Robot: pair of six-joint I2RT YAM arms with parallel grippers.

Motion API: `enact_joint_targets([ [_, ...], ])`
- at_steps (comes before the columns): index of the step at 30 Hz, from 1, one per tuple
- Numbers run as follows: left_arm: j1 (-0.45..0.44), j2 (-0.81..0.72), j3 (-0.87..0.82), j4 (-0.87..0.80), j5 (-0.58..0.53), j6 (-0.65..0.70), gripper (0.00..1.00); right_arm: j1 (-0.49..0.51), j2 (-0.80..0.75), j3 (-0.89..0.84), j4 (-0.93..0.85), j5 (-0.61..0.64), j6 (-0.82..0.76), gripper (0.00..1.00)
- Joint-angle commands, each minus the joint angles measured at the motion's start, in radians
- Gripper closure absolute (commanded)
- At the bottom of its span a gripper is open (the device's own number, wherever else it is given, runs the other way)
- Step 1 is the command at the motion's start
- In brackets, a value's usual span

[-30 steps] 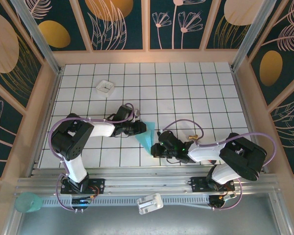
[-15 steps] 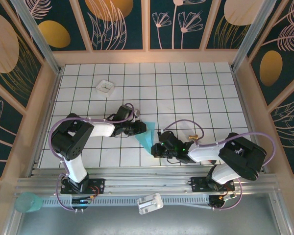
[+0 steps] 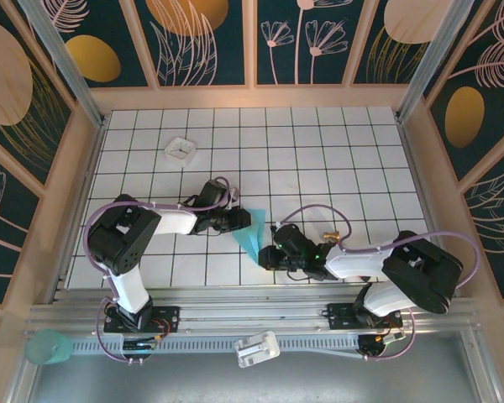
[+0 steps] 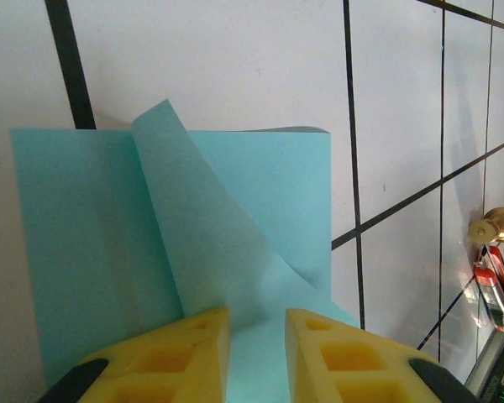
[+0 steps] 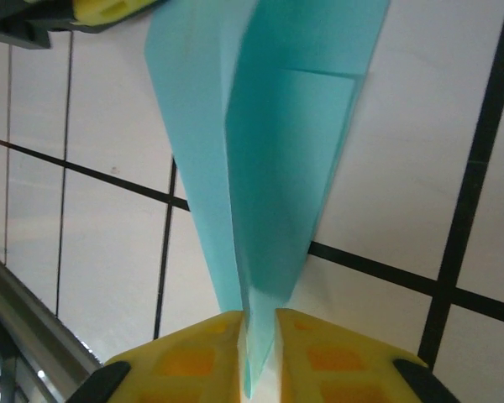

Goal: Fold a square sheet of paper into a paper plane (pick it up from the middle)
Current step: Fourth fold the wing at the center of the table.

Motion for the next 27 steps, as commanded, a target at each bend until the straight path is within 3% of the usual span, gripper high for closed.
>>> enact_joint_targets([
  [1, 0.002, 0.051, -0.007, -0.083, -0.06, 0.03, 0.74, -0.002, -0.05, 0.006, -0.039, 0.003, -0.032, 0.8],
  [8, 0.003, 0.051, -0.007, -0.083, -0.06, 0.03, 0.74, 0.001, -0.101, 0.035, -0.094, 0.017, -0.093, 0.77],
  [17, 0.002, 0.054, -0.003, -0.085, -0.06, 0.029, 0.74, 0.009, 0.001, 0.118, -0.096, -0.022, -0.151, 0.88],
  [27, 0.002, 0.055, -0.001, -0.087, -0.059, 0.03, 0.74, -0.011, 0.054, 0.113, -0.092, -0.039, -0.151, 0.92],
])
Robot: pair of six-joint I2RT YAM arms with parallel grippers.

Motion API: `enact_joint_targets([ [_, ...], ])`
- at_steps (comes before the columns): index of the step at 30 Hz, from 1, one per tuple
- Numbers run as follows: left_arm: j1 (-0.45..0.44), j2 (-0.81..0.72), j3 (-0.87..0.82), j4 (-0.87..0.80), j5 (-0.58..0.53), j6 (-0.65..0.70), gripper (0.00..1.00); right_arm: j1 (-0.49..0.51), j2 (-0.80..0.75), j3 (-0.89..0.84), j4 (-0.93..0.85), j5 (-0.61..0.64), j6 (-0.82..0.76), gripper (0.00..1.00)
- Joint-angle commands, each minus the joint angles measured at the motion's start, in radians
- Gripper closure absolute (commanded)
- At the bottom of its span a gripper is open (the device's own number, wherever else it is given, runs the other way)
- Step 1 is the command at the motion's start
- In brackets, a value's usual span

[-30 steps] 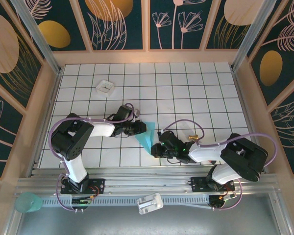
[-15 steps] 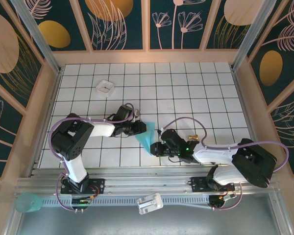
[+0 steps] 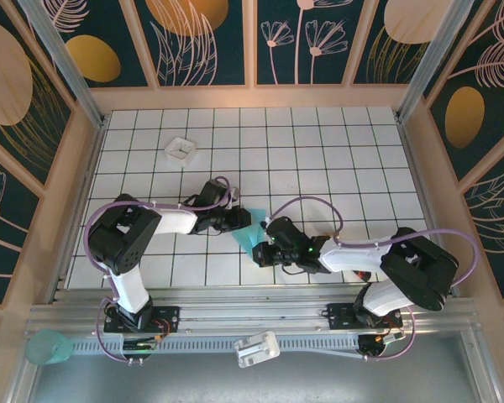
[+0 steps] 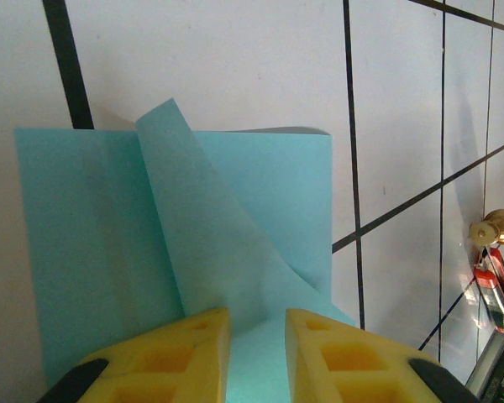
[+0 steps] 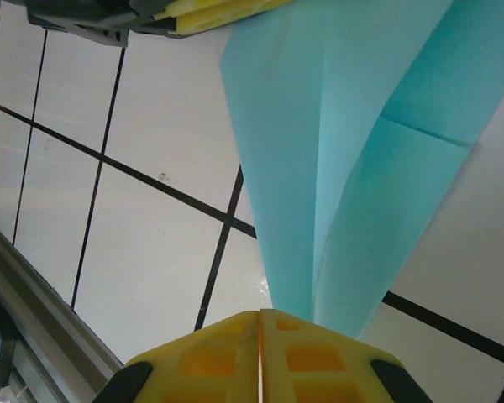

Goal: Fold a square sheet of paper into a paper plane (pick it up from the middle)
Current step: Fourth fold the wing at the center of the table.

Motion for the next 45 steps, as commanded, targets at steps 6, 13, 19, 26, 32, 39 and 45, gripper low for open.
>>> enact_joint_targets([
  [6, 0.002, 0.05, -0.008, -0.083, -0.058, 0.031, 0.74, -0.012, 0.019, -0.027, 0.022, -0.017, -0.001, 0.92],
  [13, 0.003, 0.047, -0.01, -0.085, -0.06, 0.031, 0.74, -0.012, 0.026, -0.052, 0.048, -0.016, 0.013, 0.93],
  [19, 0.002, 0.049, -0.012, -0.085, -0.06, 0.031, 0.74, -0.012, 0.033, -0.064, 0.071, -0.025, 0.025, 0.93],
  [26, 0.003, 0.046, -0.01, -0.088, -0.061, 0.033, 0.74, -0.011, 0.04, -0.063, 0.078, -0.031, 0.027, 0.93],
  [32, 0.002, 0.046, -0.01, -0.088, -0.062, 0.033, 0.74, -0.009, 0.056, -0.063, 0.083, -0.035, 0.03, 0.93],
  [39, 0.003, 0.046, -0.009, -0.088, -0.061, 0.033, 0.74, 0.0, 0.074, -0.065, 0.097, -0.037, 0.041, 0.93],
  [45, 0.002, 0.046, -0.01, -0.088, -0.061, 0.033, 0.74, 0.009, 0.077, -0.073, 0.093, -0.032, 0.05, 0.94],
])
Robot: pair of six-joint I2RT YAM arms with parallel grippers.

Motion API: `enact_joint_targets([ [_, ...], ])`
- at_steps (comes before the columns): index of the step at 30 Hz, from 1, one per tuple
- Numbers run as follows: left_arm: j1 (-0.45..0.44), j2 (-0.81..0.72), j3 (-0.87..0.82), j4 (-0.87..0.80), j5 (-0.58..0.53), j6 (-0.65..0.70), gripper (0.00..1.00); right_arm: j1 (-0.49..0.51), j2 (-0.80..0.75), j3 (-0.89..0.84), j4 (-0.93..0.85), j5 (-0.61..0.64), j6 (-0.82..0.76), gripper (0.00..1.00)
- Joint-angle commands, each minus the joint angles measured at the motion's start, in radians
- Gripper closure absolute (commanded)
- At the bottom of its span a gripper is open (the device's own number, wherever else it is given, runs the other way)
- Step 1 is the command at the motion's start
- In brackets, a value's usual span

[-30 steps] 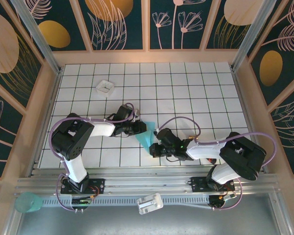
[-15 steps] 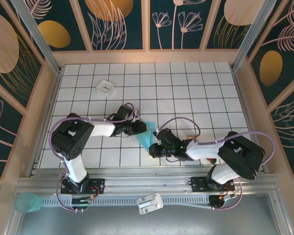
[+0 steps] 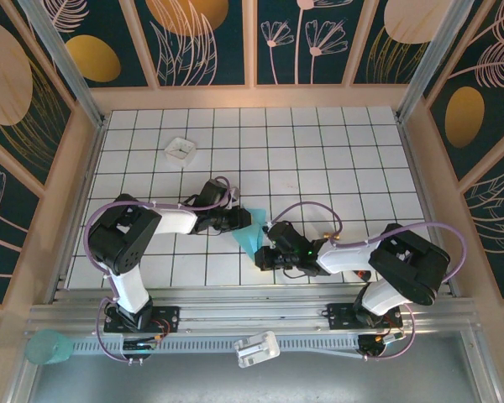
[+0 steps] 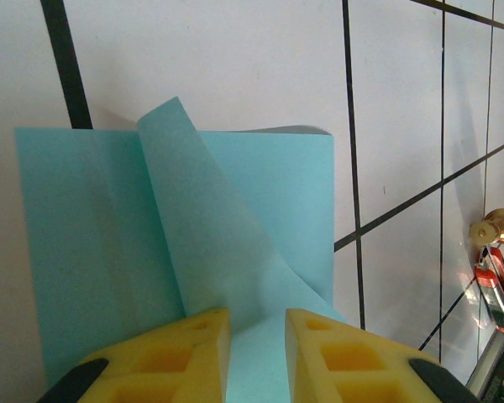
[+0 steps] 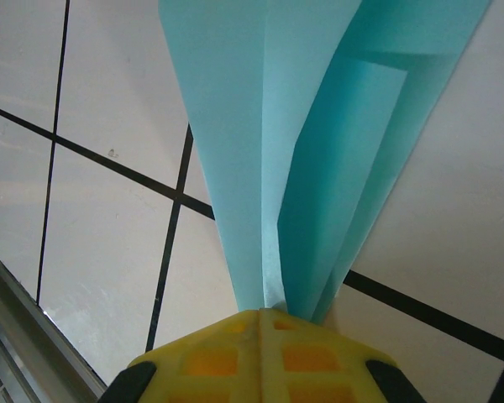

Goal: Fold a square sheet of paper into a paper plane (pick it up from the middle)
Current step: Fourth fold the wing at the center of the table.

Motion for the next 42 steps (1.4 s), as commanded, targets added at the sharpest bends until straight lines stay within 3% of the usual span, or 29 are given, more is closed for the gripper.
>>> enact_joint_targets([
  [1, 0.003, 0.045, -0.01, -0.088, -0.061, 0.03, 0.74, 0.014, 0.019, -0.023, 0.002, 0.0, 0.02, 0.94],
  [20, 0.002, 0.046, -0.008, -0.099, -0.078, 0.035, 0.74, 0.087, -0.029, -0.065, -0.134, 0.022, 0.065, 0.99],
  [42, 0.003, 0.049, -0.003, -0.105, -0.078, 0.037, 0.74, 0.124, -0.075, 0.011, -0.285, 0.05, -0.013, 1.0],
])
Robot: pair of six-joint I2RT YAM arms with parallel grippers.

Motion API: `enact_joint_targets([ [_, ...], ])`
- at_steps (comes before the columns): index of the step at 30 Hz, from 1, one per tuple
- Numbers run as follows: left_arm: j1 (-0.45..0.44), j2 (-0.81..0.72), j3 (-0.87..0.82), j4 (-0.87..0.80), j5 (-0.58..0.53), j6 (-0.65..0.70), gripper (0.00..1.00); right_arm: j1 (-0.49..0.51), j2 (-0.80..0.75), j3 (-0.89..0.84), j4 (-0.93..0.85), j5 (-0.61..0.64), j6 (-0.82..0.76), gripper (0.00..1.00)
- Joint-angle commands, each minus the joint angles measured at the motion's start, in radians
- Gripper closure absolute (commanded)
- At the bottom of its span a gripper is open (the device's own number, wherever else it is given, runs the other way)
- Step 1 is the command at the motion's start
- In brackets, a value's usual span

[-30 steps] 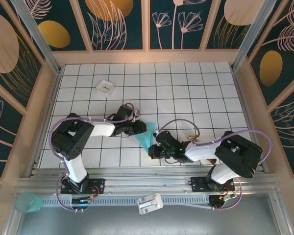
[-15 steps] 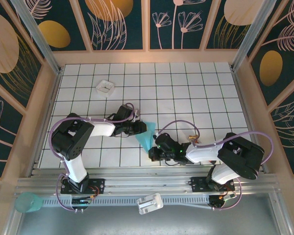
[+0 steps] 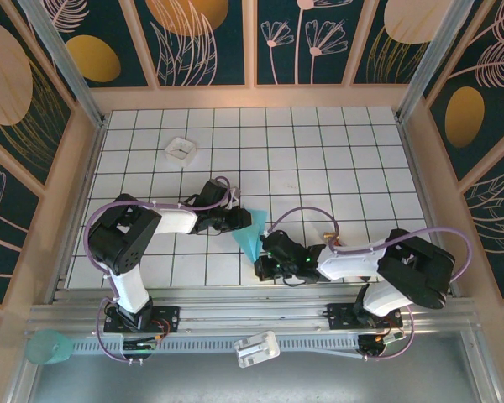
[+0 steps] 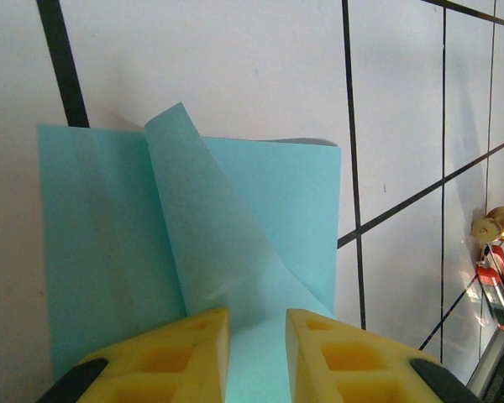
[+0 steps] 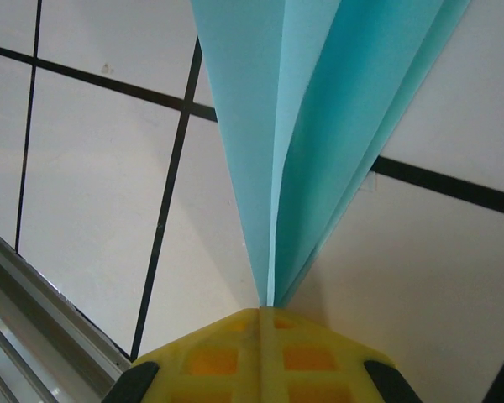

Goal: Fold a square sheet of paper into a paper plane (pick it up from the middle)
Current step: Fourth fold the wing at the center of the table.

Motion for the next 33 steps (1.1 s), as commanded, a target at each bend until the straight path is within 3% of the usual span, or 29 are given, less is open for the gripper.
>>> enact_joint_targets([
  [1, 0.003, 0.048, -0.008, -0.094, -0.079, 0.03, 0.74, 0.004, -0.044, 0.0, -0.145, -0.015, -0.046, 1.0],
  [9, 0.003, 0.054, -0.007, -0.09, -0.076, 0.029, 0.74, -0.085, -0.162, 0.004, -0.047, -0.076, -0.083, 1.0],
  [22, 0.003, 0.053, -0.003, -0.093, -0.075, 0.029, 0.74, -0.127, 0.072, 0.156, -0.009, -0.108, -0.147, 1.0],
  [33, 0.002, 0.051, -0.006, -0.093, -0.074, 0.031, 0.74, -0.147, 0.115, 0.128, -0.004, -0.113, -0.148, 1.0],
])
